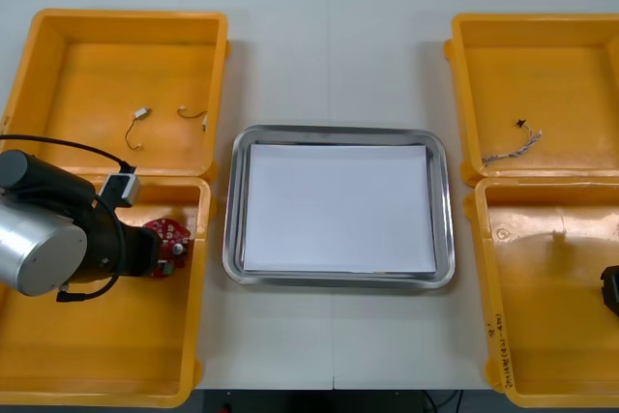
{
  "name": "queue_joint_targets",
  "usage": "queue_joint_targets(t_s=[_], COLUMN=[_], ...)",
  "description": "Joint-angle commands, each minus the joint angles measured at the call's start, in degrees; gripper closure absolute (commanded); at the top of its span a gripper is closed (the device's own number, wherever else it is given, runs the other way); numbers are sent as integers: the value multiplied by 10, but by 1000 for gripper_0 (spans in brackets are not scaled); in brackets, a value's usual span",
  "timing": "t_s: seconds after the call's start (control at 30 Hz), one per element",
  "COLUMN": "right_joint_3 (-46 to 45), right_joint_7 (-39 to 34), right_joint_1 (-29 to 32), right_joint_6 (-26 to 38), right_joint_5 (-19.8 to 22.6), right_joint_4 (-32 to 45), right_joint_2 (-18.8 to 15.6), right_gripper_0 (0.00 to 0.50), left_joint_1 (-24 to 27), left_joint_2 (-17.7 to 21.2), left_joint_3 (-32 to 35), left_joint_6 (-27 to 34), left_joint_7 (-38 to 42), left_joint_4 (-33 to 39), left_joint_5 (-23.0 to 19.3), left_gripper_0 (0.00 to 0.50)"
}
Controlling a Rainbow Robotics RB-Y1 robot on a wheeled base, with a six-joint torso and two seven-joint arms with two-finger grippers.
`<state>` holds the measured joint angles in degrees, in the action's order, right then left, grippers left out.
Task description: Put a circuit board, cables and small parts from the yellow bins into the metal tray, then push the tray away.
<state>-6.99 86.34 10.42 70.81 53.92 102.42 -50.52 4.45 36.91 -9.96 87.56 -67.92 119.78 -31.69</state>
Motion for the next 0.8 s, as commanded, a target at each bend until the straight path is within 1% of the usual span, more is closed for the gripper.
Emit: queue_joint_targets(t_s=[0.03,0.13,0.3,0.5,0.67,0.8], right_joint_3=[-37,-48,-50,-48,-47,-47], right_joint_7=[8,8,6,0,-6,-14], right_joint_1=[-27,-34,-47,-69,-88,-108], right_joint_6=[55,79,93,109,123,142], right_joint_5=[2,2,5,14,22,19], right_joint_4=[36,52,63,70,70,70], right_joint_2=[-24,-24,-23,-21,-2,28], right_gripper_0=[500,500,500,500,500,500], left_joint_1=[-17,-24,-48,-73,-96,-112], left_joint_2=[22,31,47,62,63,64], left_joint_3=[30,40,57,82,111,136], left_joint_6=[16,13,-4,-10,-24,-27], left_joint_7=[42,37,24,9,-27,-46], left_joint_4=[34,35,44,54,53,53], left_joint_5=[-13,-18,-25,-36,-46,-65], left_gripper_0=[499,500,500,499,500,500])
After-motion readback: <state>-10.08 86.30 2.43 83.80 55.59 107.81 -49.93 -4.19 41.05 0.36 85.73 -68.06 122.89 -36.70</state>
